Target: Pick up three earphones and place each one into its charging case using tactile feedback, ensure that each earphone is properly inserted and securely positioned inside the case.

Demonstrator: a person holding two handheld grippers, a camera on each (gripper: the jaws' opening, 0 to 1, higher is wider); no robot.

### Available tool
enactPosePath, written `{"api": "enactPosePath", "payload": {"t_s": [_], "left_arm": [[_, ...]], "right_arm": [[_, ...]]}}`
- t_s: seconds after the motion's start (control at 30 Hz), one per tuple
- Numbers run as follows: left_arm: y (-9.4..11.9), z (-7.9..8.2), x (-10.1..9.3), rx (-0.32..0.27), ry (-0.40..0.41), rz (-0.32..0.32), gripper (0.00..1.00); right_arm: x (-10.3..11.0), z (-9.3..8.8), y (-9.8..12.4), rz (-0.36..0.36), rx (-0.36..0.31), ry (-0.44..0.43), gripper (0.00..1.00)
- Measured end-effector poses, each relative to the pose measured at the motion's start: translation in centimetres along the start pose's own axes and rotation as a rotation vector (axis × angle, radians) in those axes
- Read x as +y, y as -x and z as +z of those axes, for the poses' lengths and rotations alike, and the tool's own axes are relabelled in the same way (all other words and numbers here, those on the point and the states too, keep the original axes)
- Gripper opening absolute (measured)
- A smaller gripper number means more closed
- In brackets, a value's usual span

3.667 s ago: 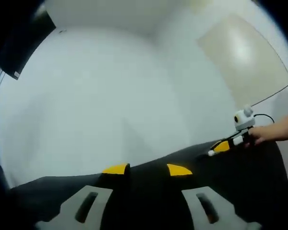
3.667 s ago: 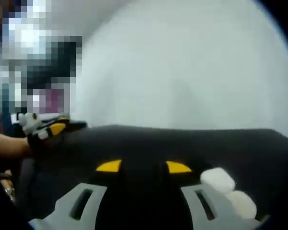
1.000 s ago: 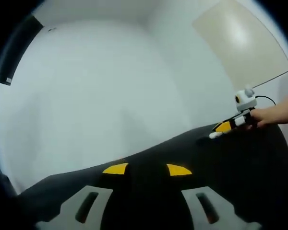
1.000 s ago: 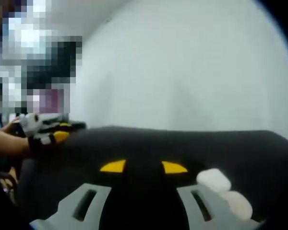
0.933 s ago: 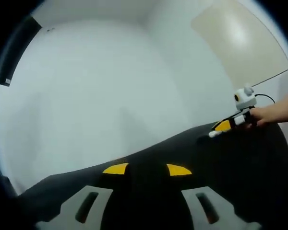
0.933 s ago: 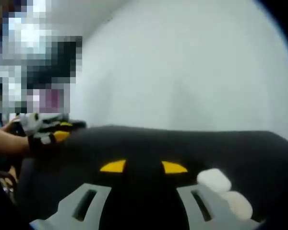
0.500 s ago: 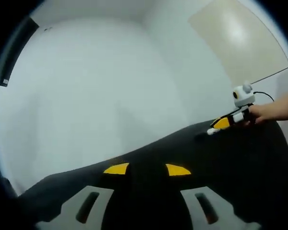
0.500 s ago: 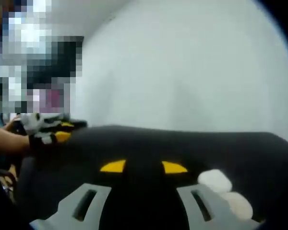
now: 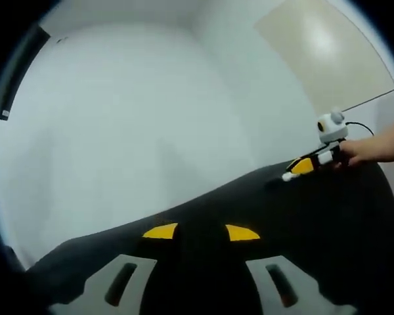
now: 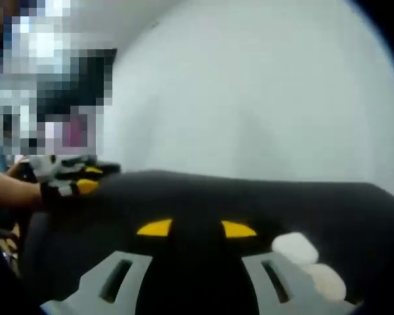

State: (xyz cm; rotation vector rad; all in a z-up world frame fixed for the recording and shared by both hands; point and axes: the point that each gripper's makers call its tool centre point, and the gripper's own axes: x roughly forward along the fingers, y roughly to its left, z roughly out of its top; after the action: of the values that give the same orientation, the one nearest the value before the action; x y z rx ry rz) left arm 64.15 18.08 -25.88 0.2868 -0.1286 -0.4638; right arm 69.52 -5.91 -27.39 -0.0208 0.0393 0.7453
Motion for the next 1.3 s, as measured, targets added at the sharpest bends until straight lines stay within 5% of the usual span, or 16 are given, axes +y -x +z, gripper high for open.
{"api": "enactPosePath", "payload": {"t_s": [1.3], "left_arm": [[0.18, -0.08, -0.74, 0.021, -0.021, -0.008, 0.23]], "right_arm": [[0.31, -0.18, -0.08, 0.008, 0.016, 0.026, 0.29]]}}
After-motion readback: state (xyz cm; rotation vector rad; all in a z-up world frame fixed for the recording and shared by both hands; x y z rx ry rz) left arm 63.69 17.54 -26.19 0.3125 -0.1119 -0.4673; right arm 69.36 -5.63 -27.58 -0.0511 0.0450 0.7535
